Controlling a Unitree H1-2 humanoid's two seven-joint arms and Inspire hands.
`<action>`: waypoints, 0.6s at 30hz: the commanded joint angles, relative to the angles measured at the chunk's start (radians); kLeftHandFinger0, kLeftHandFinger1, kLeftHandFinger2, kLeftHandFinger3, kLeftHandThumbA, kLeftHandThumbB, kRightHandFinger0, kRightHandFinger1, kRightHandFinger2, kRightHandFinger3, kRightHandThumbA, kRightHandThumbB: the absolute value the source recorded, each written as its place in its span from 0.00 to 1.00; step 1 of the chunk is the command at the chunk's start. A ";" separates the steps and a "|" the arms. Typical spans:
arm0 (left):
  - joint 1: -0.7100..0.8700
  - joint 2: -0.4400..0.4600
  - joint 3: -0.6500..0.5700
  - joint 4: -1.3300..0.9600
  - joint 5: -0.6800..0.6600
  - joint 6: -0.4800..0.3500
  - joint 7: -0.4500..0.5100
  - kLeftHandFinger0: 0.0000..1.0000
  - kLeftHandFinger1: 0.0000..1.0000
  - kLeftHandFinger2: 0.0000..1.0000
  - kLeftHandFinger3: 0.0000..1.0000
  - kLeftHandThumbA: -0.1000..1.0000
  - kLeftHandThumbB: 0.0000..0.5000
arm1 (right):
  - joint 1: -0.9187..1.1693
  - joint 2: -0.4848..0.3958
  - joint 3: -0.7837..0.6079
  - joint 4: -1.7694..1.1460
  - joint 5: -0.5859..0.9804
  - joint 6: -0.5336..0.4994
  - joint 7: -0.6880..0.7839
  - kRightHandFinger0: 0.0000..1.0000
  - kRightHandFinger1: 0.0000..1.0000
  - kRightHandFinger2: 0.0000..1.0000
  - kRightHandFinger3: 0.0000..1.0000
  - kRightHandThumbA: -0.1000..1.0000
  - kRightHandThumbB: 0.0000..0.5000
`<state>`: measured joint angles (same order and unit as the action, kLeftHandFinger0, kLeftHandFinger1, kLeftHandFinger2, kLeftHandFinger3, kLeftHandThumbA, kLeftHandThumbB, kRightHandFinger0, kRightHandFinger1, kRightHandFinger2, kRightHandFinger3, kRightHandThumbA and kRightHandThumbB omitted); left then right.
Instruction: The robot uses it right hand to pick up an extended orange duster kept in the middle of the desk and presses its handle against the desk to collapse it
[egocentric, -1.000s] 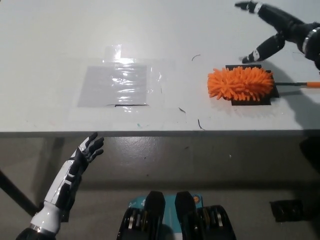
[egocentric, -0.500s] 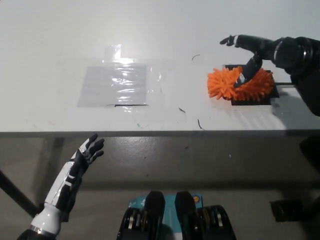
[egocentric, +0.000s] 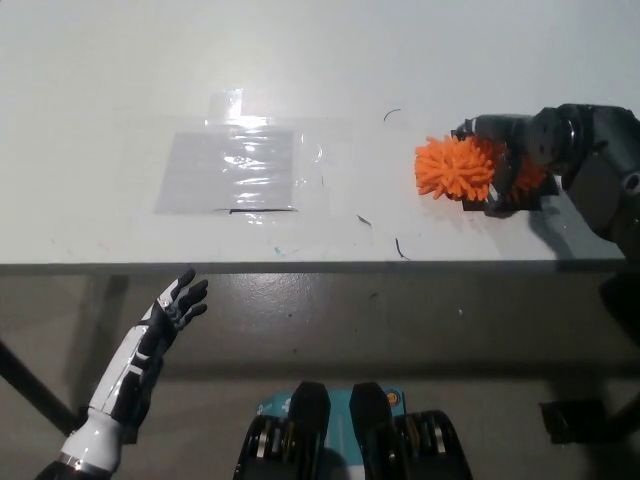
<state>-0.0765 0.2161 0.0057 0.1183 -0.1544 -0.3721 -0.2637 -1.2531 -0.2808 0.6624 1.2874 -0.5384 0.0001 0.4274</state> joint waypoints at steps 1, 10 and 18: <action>-0.006 0.011 0.005 -0.029 -0.018 -0.016 -0.010 1.00 1.00 1.00 1.00 1.00 0.52 | -0.096 0.008 0.012 0.055 -0.047 -0.036 -0.081 1.00 1.00 1.00 1.00 1.00 0.86; -0.009 0.018 0.003 -0.033 -0.027 -0.009 -0.018 1.00 1.00 1.00 1.00 1.00 0.50 | -0.088 0.034 -0.002 0.110 -0.048 -0.052 -0.148 1.00 1.00 1.00 1.00 1.00 0.88; -0.013 0.021 0.004 -0.030 -0.021 -0.009 -0.018 1.00 1.00 1.00 1.00 1.00 0.52 | -0.037 0.043 -0.112 0.088 0.009 -0.255 -0.478 0.04 0.10 0.18 0.27 0.13 0.47</action>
<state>-0.0768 0.2196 0.0054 0.1207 -0.1561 -0.3717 -0.2674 -1.2663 -0.2349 0.6200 1.3963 -0.5682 -0.0666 0.2666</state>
